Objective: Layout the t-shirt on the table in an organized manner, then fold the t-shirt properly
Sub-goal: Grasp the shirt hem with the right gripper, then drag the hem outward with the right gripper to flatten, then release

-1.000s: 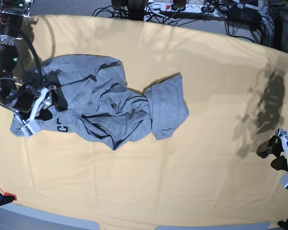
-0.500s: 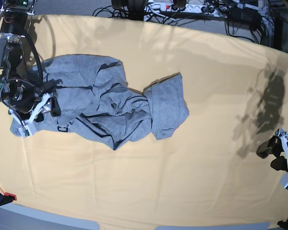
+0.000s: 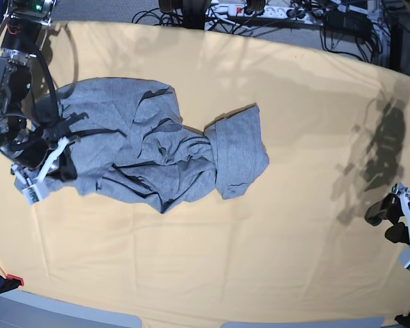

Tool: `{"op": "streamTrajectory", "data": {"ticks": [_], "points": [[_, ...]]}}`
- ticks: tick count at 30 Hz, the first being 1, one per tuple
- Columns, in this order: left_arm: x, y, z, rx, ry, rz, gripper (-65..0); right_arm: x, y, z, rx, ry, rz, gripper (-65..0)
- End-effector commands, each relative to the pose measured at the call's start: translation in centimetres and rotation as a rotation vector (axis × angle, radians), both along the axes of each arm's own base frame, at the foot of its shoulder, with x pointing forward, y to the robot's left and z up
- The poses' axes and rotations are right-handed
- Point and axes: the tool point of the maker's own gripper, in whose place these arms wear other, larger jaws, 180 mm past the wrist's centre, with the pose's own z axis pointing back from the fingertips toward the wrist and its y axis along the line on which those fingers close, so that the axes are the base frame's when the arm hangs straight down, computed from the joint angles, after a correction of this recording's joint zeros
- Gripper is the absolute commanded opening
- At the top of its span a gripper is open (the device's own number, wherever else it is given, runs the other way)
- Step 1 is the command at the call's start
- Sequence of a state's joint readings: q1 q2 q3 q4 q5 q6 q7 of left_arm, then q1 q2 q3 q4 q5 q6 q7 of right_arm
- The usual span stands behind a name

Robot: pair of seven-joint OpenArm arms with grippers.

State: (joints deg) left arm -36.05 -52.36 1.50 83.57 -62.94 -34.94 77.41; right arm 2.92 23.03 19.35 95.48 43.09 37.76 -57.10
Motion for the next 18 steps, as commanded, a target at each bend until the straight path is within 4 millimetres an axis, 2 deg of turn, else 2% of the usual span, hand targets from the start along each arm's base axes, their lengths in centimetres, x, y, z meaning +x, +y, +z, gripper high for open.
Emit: {"op": "streamTrajectory", "data": {"ticks": [1, 3, 9, 14, 18], "points": [[0.5, 0.5, 2.1, 0.002, -0.058, 0.008, -21.8, 1.0, -0.2, 2.7, 0.024, -0.087, 0.003, -65.0], [0.5, 0.5, 2.1, 0.002, -0.058, 0.008, -21.8, 1.2, -0.2, 3.7, 0.065, -0.117, -0.002, -65.0], [0.5, 0.5, 2.1, 0.002, -0.057, 0.008, -21.8, 1.6, 0.0, 4.5, 0.087, -0.17, -0.001, -65.0], [0.4, 0.6, 1.9, 0.013, -0.045, 0.011, -21.8, 1.8, 0.1, 3.1, 0.0, -0.144, 0.005, -65.0], [0.2, 0.8, 1.7, 0.02, -0.033, 0.016, -21.8, 3.2, 1.0, 2.4, -0.099, -0.179, -0.016, -65.0]]}}
